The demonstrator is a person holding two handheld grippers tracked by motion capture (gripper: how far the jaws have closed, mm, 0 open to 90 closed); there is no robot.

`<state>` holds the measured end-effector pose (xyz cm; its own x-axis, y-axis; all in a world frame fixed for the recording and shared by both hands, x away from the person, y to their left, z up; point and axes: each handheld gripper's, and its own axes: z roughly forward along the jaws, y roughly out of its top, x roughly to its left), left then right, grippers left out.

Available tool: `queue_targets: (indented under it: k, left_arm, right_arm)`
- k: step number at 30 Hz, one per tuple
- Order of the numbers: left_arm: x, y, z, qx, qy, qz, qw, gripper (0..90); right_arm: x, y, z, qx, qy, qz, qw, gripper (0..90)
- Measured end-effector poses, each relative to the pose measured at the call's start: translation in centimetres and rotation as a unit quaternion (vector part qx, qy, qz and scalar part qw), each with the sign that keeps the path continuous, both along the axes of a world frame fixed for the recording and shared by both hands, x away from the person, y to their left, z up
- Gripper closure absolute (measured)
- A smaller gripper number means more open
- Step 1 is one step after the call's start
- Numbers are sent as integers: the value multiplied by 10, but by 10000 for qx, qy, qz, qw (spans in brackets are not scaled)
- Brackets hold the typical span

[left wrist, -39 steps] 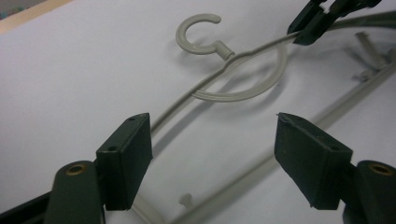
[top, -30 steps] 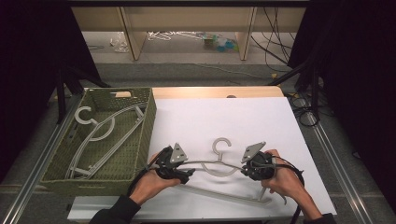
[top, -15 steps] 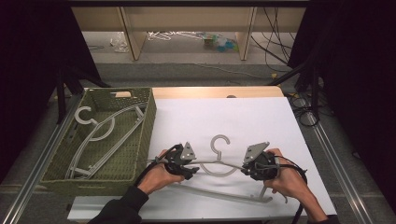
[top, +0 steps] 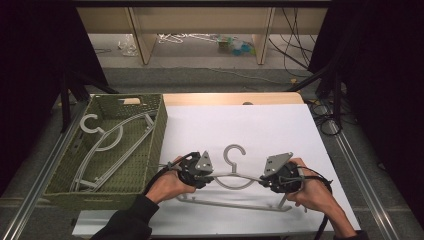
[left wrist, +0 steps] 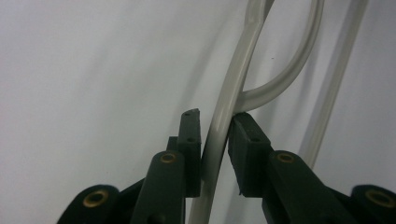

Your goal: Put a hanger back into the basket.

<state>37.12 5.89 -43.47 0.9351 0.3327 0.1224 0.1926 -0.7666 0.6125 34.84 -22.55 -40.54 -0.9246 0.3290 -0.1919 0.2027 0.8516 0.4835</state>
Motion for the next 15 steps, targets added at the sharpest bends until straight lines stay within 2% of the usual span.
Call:
queue_targets:
  k: [3,8,9,10,11,12,13,15]
  left_arm:
    - [-2,1,3,54,11,-182,9998,767]
    - [-7,0,7,-56,105,-356,9993,805]
    - [-10,0,9,-152,150,-393,9990,811]
    - [-11,1,11,-172,163,-363,9991,812]
    - [-12,1,12,-316,180,-240,9990,811]
    - [-11,4,14,-226,148,-307,9992,812]
    - [-11,4,14,-226,148,-307,9992,811]
    - [-12,9,17,-319,151,-33,9994,812]
  right_arm:
    - [-1,-2,2,32,-65,25,10000,805]
    - [1,-7,5,166,-94,-108,9998,756]
    - [3,-10,9,188,-125,-269,9994,688]
    - [2,-11,10,260,-173,-310,9990,654]
    - [2,-12,11,396,-261,-439,9979,603]
    - [2,-13,13,562,-369,-574,9961,570]
    - [3,-15,16,668,-466,-679,9944,530]
    - [4,-18,22,901,-624,-947,9894,471]
